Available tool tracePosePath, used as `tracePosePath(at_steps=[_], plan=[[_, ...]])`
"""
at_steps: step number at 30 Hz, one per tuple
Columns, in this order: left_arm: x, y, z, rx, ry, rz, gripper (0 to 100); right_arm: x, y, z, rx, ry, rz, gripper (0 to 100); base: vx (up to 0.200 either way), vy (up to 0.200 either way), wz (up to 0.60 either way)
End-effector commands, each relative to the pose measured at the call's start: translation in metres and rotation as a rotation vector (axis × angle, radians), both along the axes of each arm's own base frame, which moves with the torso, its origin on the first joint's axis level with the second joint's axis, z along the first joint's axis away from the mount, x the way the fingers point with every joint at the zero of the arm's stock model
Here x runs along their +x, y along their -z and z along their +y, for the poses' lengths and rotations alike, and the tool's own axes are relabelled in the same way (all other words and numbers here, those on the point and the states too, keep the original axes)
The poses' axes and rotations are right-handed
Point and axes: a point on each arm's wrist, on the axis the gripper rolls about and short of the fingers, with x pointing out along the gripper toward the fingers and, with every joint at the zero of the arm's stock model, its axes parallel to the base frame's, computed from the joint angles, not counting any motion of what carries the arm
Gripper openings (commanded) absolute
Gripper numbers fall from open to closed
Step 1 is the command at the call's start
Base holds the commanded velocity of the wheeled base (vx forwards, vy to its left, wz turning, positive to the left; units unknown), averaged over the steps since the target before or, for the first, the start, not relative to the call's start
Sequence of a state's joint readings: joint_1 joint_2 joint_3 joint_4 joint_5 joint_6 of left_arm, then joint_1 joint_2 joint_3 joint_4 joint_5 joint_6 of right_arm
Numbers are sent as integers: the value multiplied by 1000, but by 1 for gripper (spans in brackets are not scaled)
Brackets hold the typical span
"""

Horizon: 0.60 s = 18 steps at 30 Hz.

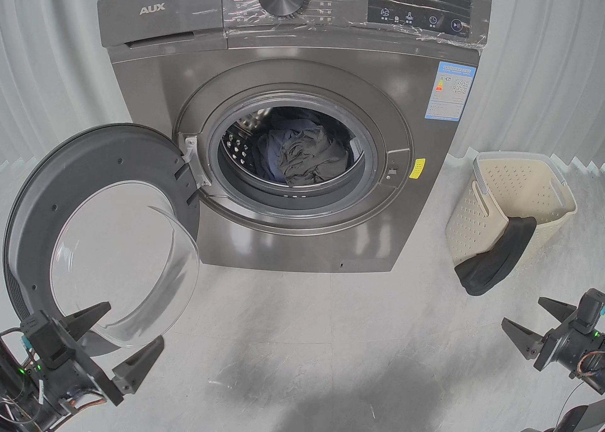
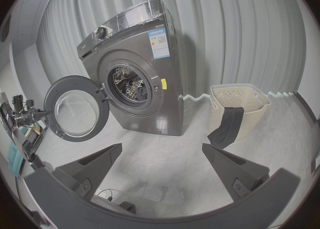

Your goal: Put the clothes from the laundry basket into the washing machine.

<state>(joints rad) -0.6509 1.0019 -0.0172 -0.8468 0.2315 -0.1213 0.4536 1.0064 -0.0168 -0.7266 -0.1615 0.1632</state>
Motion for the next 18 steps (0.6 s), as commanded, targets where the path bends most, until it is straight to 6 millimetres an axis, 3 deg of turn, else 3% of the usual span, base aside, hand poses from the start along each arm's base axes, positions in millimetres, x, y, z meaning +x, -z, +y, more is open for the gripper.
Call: tracePosePath(at_steps=[1, 7, 16, 18], plan=[[-49, 9, 42, -66, -98, -80, 100, -34, -2, -23, 36, 97, -104, 100, 0, 0, 0], [-70, 21, 55, -92, -158, -110, 100, -53, 1, -32, 28, 153, -154, 100, 0, 0, 0], [-88, 34, 60, -75, -225, -153, 100, -85, 16, -42, 36, 201, -248, 100, 0, -200, 0], [-92, 39, 60, -62, -218, -160, 100, -89, 18, -42, 39, 197, -256, 100, 0, 0, 0]])
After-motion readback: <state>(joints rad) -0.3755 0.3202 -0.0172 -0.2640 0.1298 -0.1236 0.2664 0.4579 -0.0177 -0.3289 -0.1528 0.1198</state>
